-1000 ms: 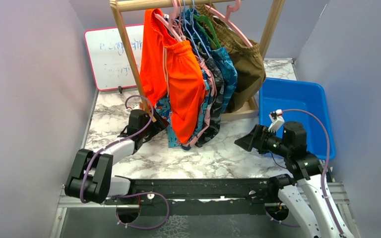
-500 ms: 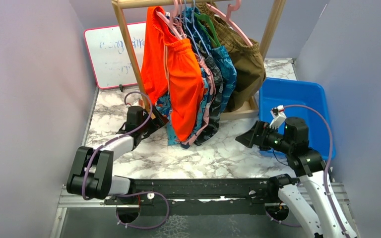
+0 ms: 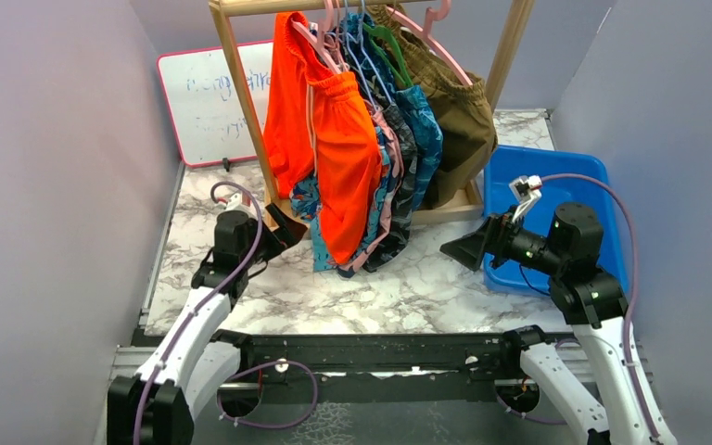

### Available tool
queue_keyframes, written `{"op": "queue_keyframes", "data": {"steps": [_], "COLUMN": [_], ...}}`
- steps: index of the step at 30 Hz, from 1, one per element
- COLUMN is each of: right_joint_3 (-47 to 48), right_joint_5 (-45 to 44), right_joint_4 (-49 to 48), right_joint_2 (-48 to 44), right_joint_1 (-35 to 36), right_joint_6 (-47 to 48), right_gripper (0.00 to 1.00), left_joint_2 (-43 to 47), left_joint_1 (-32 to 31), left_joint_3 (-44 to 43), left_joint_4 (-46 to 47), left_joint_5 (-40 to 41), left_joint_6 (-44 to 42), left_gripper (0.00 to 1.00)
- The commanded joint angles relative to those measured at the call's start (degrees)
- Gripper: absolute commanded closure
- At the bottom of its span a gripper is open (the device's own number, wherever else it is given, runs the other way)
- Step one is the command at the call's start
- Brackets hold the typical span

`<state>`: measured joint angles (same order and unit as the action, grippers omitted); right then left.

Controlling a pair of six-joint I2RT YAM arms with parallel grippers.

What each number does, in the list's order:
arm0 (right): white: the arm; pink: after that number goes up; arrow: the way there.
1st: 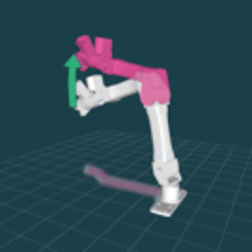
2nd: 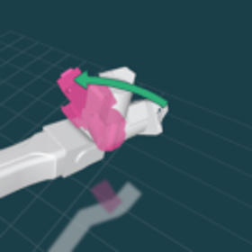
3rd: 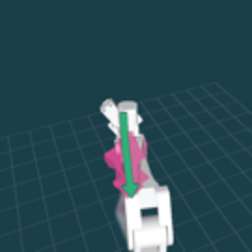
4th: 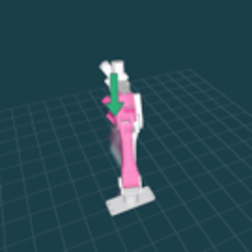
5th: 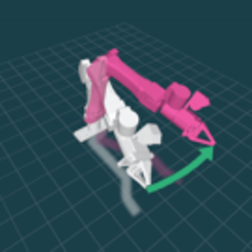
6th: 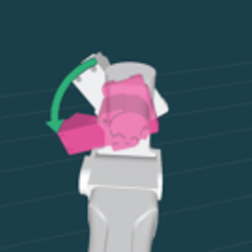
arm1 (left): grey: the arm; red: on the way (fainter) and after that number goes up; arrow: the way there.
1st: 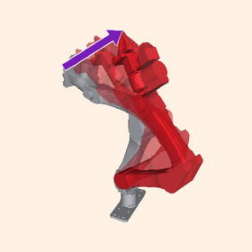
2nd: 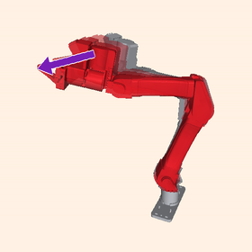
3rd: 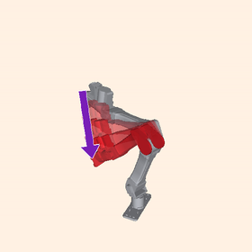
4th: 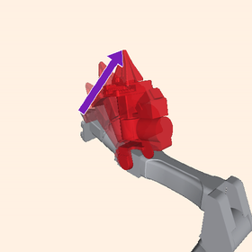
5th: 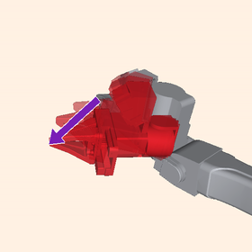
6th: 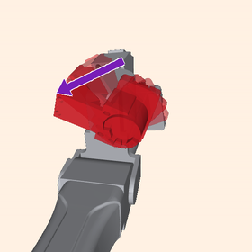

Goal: Remove the shorts from the hanger
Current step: Move the basket to the center of the board.

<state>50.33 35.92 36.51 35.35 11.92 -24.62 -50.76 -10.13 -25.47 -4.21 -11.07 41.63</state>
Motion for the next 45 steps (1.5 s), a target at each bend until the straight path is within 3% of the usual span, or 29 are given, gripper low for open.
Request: {"op": "queue_keyframes", "data": {"steps": [1, 3, 9, 14, 18, 24, 32, 36, 40, 45], "right_joint_3": [1.3, 2.1, 6.3, -1.7, -8.0, -11.2, -11.6, -11.4, -8.9, -8.2], "right_joint_5": [17.9, 19.3, 10.5, -16.7, -23.1, -41.6, -53.0, -50.3, -31.1, -12.8], "right_joint_4": [-7.7, -7.9, 2.2, 3.0, 4.3, 12.3, 18.8, 15.8, 2.6, -8.7], "right_joint_2": [2.1, 3.1, 8.6, 3.9, 3.9, 3.9, 0.9, 1.2, 0.1, -6.0], "right_joint_1": [-0.2, -0.2, -0.2, -0.3, -0.2, -0.2, -0.2, -0.3, -0.2, -0.2], "right_joint_6": [-0.8, 0.0, 4.6, -8.5, -13.3, -25.8, -32.9, -30.8, -17.0, -9.9], "right_gripper": [0.1, 0.12, 0.15, 0.09, 0.0, 0.01, 0.01, 0.01, 0.0, 0.04], "left_joint_2": [6.7, 8.6, 11.6, 12.9, 13.9, 14.2, 14.1, 13.7, 13.7, 13.8], "left_joint_1": [0.3, 0.3, 0.3, 0.3, 0.3, 0.3, 0.3, 0.3, 0.3, 0.3], "left_joint_3": [-2.0, -3.1, -7.0, -9.2, -10.0, -11.9, -12.0, -12.0, -12.1, -12.1], "left_joint_4": [-9.0, -10.2, -13.9, -17.6, -19.7, -23.0, -23.4, -23.3, -23.2, -22.9], "left_joint_5": [-0.7, -1.6, -4.2, -2.9, -3.2, -1.6, -0.4, -0.9, -1.6, -2.9], "left_joint_6": [-3.5, -4.3, -6.8, -10.2, -11.8, -15.4, -16.0, -16.0, -16.3, -16.3], "left_gripper": [0.01, 0.01, 0.01, 0.01, 0.01, 0.01, 0.01, 0.01, 0.01, 0.01]}}
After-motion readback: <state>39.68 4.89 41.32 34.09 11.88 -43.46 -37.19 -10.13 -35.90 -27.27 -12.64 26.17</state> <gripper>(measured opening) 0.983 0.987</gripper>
